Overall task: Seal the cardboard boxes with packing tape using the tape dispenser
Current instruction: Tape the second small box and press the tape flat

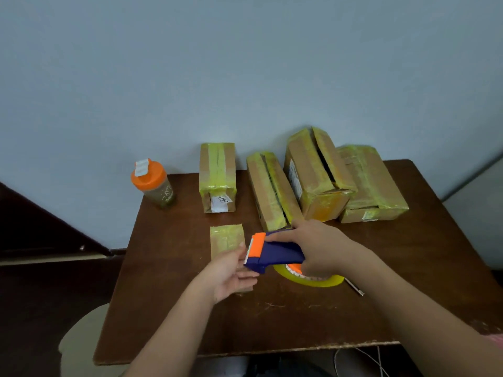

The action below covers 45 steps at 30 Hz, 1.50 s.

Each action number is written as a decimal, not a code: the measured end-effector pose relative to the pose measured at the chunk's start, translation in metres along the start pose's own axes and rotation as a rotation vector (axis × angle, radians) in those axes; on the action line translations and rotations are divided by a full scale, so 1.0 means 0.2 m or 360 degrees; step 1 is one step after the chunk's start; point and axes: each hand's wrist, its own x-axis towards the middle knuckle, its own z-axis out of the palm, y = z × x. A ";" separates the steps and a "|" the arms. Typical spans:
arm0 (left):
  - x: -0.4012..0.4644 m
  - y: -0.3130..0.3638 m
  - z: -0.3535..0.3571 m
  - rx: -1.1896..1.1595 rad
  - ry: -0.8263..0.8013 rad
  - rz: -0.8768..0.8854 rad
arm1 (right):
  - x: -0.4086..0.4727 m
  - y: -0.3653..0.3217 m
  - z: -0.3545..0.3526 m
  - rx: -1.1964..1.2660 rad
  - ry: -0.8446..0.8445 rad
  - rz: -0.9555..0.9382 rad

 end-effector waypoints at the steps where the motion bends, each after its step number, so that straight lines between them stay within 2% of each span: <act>1: -0.01 0.02 0.00 -0.0121 -0.0045 -0.0026 | 0.00 0.00 -0.01 0.0022 0.0034 -0.0025; 4: -0.02 0.07 -0.03 -0.0346 -0.0121 0.0056 | -0.02 0.02 -0.02 0.0077 0.0091 -0.0059; 9: -0.05 0.08 -0.06 -0.0180 -0.0095 0.0157 | -0.02 0.02 0.00 0.0118 0.0090 -0.0121; 12: -0.05 0.08 -0.09 -0.0005 0.0092 0.0207 | 0.00 0.01 0.03 0.0147 0.0040 -0.0196; 16: -0.01 0.09 -0.15 0.0321 0.0474 0.0269 | 0.03 -0.03 0.09 0.0111 -0.0032 -0.0290; 21: -0.05 0.09 -0.20 0.0400 0.0619 0.0319 | 0.05 -0.07 0.12 0.0066 -0.0047 -0.0393; 27: -0.13 0.09 -0.44 0.0287 0.0886 0.0431 | 0.04 0.00 0.18 -0.0023 -0.0090 -0.0353; 30: -0.16 0.04 -0.51 0.0219 0.0879 0.0387 | 0.03 0.03 0.21 -0.0100 -0.0070 -0.0337; 37: -0.15 -0.16 -0.42 -0.0064 0.0793 0.0396 | 0.02 0.10 0.21 -0.0291 0.0044 -0.0297; 45: -0.11 -0.32 -0.32 -0.0171 0.0999 0.0657 | -0.02 0.14 0.22 -0.0343 0.0016 -0.0274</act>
